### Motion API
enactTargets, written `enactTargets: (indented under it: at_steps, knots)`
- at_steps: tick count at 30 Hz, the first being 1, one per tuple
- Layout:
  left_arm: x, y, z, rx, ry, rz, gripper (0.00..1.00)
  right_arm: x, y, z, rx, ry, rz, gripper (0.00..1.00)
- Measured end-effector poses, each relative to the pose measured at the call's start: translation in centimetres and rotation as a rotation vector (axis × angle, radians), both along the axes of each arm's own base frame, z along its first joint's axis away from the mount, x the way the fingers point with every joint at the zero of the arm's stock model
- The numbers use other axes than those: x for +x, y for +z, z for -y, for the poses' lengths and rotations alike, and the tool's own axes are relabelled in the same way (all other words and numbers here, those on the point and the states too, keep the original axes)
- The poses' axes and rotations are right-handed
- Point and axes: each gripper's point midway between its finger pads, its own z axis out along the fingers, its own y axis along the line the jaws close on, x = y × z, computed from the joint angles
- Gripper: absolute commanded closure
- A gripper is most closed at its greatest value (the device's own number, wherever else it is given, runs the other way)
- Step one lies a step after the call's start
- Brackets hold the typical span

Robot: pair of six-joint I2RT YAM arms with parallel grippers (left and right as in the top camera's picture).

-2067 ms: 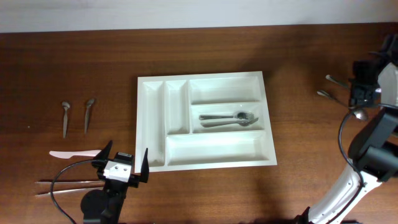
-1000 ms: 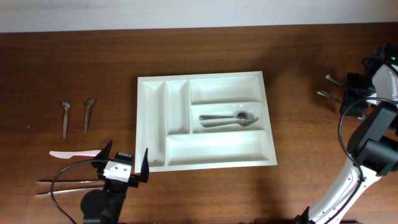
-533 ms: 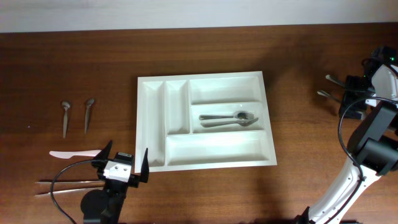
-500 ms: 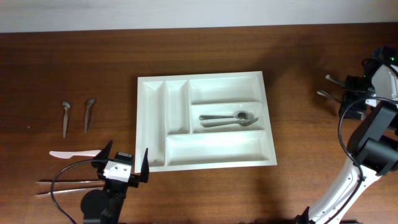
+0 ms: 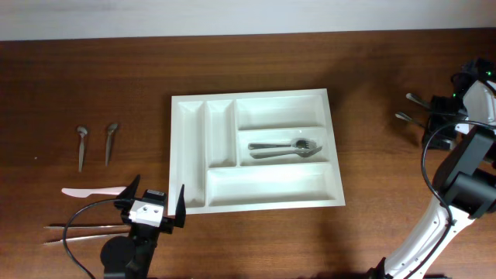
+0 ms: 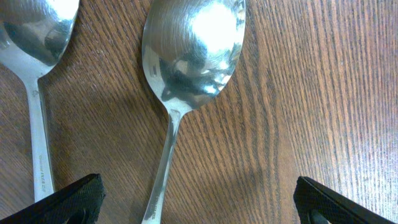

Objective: Pack container
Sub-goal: 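Move the right gripper over the silver spoons on the right, then lower the right gripper and grasp a silver spoon by its handle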

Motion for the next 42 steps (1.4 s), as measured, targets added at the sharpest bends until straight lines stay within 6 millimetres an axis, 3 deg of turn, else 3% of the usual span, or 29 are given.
enactTargets:
  at_steps: [29, 38, 42]
  knots:
    - [0.0, 0.0, 0.0, 0.0, 0.0, 0.0, 0.01, -0.6, -0.1, -0.1, 0.004, -0.027, -0.027, 0.01]
    - [0.0, 0.0, 0.0, 0.0, 0.0, 0.0, 0.01, -1.0, -2.4, -0.3, 0.026, -0.002, -0.07, 0.01]
    - [0.0, 0.0, 0.0, 0.0, 0.0, 0.0, 0.01, -0.6, -2.4, -0.1, 0.017, 0.001, -0.054, 0.01]
